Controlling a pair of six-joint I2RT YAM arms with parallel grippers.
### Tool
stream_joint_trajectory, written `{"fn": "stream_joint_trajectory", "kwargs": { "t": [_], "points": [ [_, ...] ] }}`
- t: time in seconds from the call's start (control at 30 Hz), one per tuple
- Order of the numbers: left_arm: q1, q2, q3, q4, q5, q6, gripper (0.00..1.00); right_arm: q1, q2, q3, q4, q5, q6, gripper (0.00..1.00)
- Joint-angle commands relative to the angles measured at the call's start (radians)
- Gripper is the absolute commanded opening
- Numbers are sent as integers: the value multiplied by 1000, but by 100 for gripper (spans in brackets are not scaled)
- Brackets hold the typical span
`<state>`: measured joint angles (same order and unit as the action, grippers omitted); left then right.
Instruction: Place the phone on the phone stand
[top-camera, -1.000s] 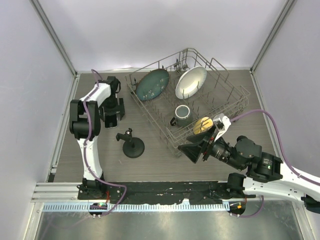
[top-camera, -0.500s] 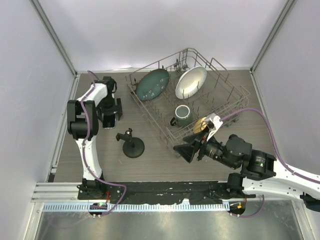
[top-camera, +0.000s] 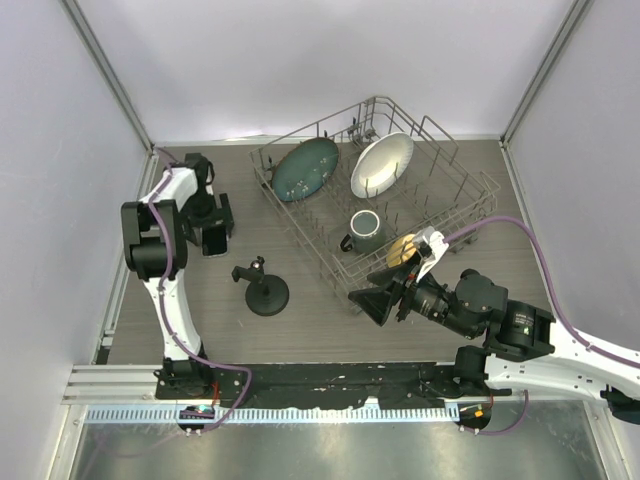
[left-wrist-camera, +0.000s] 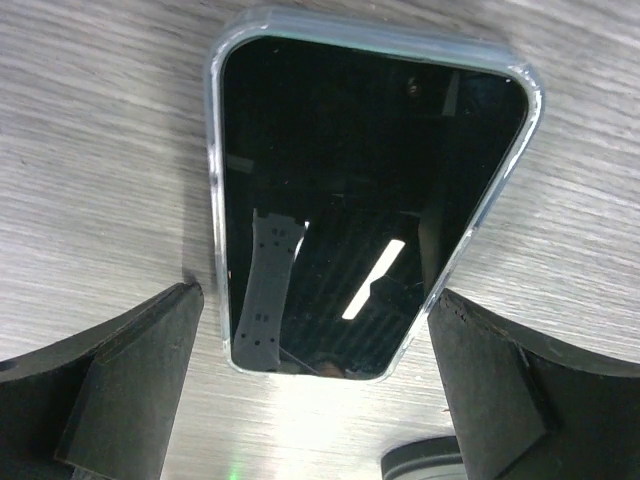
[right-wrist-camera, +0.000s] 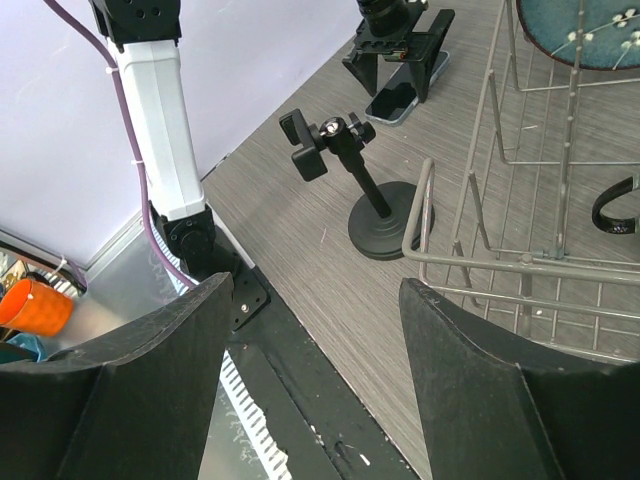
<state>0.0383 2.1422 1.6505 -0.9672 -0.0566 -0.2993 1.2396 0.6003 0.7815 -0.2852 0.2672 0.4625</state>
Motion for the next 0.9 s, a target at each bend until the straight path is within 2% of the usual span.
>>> {"fn": "stream_joint_trajectory", "kwargs": {
  "t": [0.0,0.17,0.23,0.37,0.47,0.5,0.57,0.6,0.87],
  "points": [
    [21,36,26,21,47,34,100,3,0,33,34,1,-7,72],
    [17,64,2,42,54,34,99,1,9,36,35,3,-5,73],
    [14,73,-8,42,14,29,96,1,12,38,35,3,-7,73],
    [12,107,2,27,-11,15,81,1,18,39,37,3,-5,72],
    [11,97,-6,33,-51,-1,54,1,19,38,35,15,8,73],
    [12,76,-11,36,-52,-1,33,1,24,39,31,21,11,73],
    [11,44,-17,41,-74,-12,4,1,44,44,15,29,15,73],
    [14,-2,-32,48,-80,-12,0,1,55,54,6,29,16,72],
    [15,-140,-89,84,-64,-37,0,1,136,90,7,14,2,72]
  ]
}}
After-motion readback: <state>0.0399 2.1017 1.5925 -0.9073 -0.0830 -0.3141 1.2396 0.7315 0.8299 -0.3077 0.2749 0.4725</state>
